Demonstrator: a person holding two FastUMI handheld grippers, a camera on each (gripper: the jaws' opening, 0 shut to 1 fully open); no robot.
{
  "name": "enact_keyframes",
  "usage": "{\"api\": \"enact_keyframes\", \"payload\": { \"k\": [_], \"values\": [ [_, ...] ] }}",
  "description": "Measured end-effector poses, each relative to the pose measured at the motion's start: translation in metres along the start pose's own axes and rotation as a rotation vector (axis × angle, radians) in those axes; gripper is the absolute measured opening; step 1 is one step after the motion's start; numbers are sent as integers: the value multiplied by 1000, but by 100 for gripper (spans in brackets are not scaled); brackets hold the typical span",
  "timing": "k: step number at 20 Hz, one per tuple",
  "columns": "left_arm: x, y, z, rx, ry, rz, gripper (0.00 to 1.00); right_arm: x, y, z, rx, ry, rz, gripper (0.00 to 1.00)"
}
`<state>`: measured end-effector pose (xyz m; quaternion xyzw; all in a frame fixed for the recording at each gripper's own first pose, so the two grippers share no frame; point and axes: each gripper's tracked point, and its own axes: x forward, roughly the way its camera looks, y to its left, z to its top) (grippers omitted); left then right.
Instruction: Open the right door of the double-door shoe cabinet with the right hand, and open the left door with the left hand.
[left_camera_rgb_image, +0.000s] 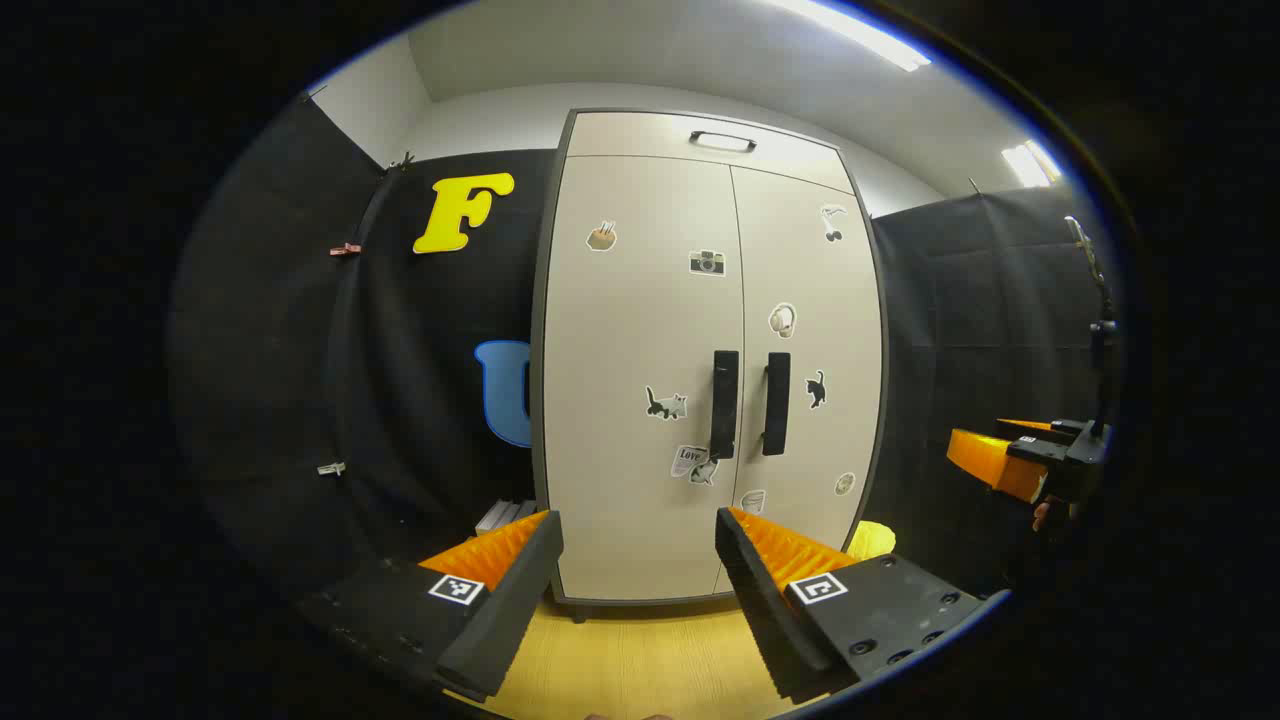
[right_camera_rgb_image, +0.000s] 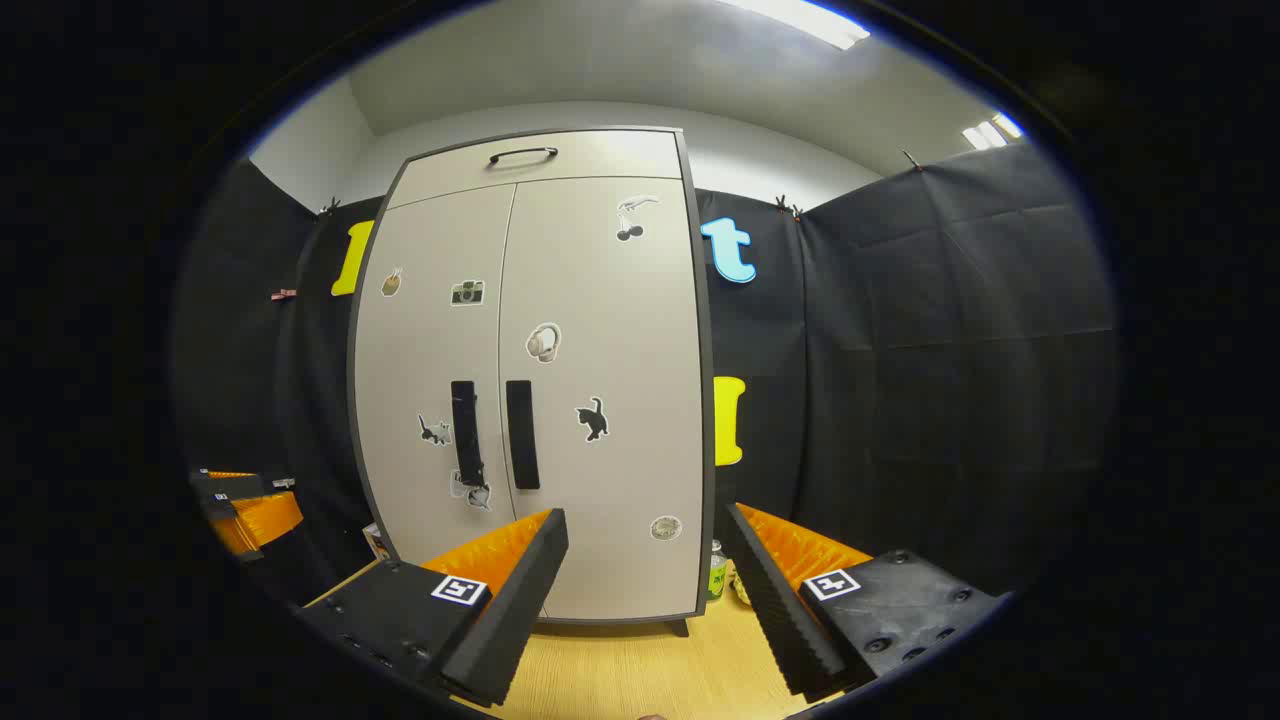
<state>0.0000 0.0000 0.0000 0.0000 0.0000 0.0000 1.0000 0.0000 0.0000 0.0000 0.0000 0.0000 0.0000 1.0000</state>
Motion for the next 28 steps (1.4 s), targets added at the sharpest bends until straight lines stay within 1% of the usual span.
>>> {"api": "enact_keyframes", "payload": {
  "k": [10, 14, 19, 22, 24, 26, 28],
  "values": [
    [-2, 12, -9, -21, 12, 36, 95, 3, 10, -7, 6, 25, 27, 99],
    [-5, 16, -12, -36, 18, 49, 95, 5, 16, -8, -9, 30, 44, 99],
    [-7, 19, -15, -30, 20, 62, 95, 9, 27, -10, -29, 46, 70, 99],
    [-8, 21, -17, -26, 24, 70, 95, 18, 37, -10, -33, 56, 83, 99],
    [-10, 23, -18, -26, 24, 78, 95, 25, 40, -10, -32, 71, 74, 98],
    [-13, 31, -16, -6, 5, 109, 95, 34, 47, -12, -12, 87, 77, 98],
    [-14, 29, -21, -6, 17, 107, 95, 44, 56, -13, -8, 97, 88, 98]
  ]
}}
